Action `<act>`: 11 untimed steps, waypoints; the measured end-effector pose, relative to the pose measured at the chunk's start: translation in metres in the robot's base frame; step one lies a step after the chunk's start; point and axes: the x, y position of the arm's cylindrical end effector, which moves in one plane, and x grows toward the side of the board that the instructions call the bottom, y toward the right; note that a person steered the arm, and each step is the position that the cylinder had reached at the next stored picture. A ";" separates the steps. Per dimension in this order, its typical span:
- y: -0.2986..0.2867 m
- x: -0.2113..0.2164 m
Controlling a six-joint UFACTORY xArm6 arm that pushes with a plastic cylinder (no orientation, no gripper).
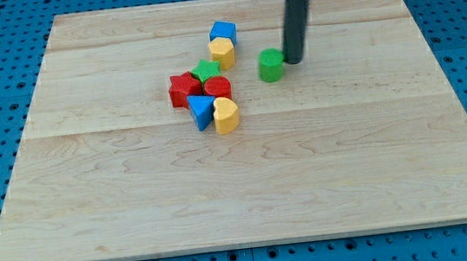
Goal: Move the cube close to the green circle
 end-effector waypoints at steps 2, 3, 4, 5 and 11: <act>-0.034 0.016; 0.000 -0.035; 0.004 -0.099; -0.050 -0.101; 0.014 0.008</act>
